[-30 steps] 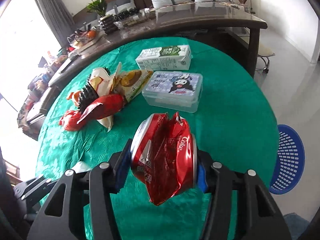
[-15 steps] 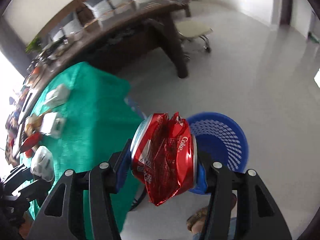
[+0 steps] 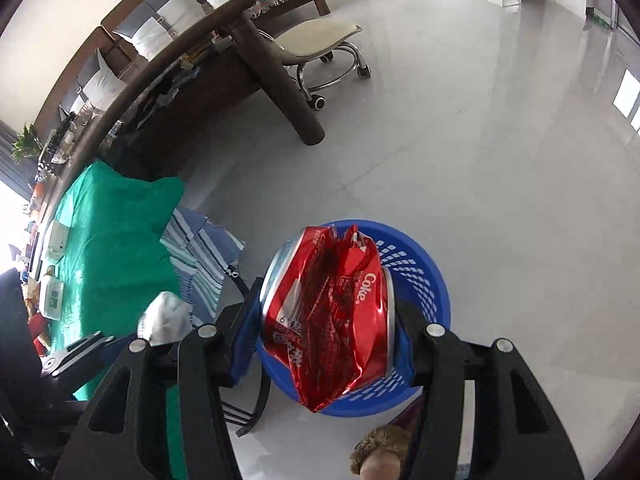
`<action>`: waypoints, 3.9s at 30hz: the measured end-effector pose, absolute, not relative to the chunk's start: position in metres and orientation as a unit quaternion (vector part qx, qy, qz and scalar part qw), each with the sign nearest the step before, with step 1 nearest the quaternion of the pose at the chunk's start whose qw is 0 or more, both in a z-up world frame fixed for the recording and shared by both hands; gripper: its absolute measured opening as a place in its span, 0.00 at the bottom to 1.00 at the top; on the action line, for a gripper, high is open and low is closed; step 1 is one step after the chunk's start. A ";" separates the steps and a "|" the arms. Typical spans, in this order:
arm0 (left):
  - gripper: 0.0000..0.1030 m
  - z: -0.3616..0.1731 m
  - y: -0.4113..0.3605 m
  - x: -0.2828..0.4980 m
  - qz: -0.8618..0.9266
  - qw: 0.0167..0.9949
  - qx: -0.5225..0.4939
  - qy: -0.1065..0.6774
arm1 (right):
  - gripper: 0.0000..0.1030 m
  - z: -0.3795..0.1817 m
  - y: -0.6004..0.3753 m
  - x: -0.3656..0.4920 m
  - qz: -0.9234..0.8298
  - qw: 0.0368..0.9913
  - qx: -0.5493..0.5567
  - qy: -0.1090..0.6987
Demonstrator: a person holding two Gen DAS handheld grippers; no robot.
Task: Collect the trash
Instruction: 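Carry both items to the blue wastebasket and open both tools to drop them, then move both open tools back over the table, then grasp the red plastic bag with the left tool while the right tool grasps the clear box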
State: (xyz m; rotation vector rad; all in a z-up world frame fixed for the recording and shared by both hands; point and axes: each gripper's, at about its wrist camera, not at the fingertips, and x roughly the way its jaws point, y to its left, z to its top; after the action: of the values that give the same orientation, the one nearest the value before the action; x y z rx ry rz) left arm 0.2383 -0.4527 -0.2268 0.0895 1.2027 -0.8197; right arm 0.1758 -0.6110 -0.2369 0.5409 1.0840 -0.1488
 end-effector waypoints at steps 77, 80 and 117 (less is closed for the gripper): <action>0.95 -0.157 0.073 0.258 -0.318 0.805 0.054 0.498 | 0.90 -0.192 -0.196 0.161 0.181 0.878 -0.057 0.439; 0.95 -0.152 0.061 0.246 -0.306 0.814 0.104 0.483 | 0.90 -0.192 -0.197 0.161 0.183 0.878 -0.053 0.440; 0.45 -0.151 -0.001 0.174 -0.197 0.852 -0.064 0.481 | 0.64 -0.177 -0.240 0.226 0.166 0.866 -0.037 0.471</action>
State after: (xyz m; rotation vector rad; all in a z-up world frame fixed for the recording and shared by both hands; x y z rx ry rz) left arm 0.1744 -0.0009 -0.1510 -0.1344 1.0122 -0.4139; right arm 0.2255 -0.2397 -0.1768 -0.0766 0.9867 0.3471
